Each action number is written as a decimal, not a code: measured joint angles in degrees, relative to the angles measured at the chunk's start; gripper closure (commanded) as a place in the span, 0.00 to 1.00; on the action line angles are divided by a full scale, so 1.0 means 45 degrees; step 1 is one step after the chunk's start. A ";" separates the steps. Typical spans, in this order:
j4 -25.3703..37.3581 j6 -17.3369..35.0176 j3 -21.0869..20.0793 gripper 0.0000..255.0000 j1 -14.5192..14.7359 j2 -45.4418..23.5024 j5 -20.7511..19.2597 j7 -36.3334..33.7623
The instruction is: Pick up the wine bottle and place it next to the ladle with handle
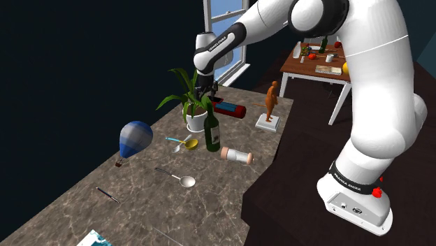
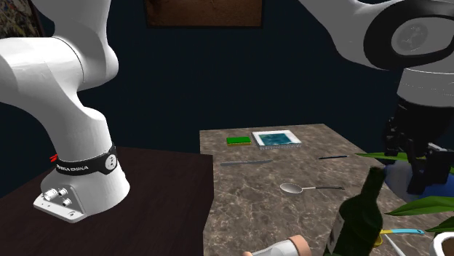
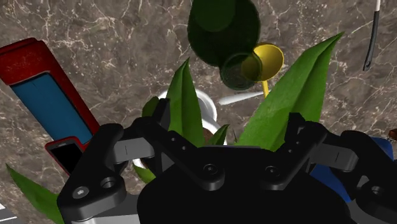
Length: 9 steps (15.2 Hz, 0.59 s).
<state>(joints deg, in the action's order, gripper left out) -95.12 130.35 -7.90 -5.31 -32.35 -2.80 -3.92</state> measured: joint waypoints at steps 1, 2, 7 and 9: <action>0.0171 -0.0312 -0.0016 0.00 -0.0016 0.0157 0.0026 0.0020; 0.0179 -0.0570 -0.0040 0.00 -0.0009 0.0408 0.0052 -0.0004; 0.0275 -0.0852 -0.0051 0.00 -0.0053 0.0587 0.0087 0.0049; 0.0272 -0.0855 -0.0051 0.00 -0.0054 0.0591 0.0087 0.0050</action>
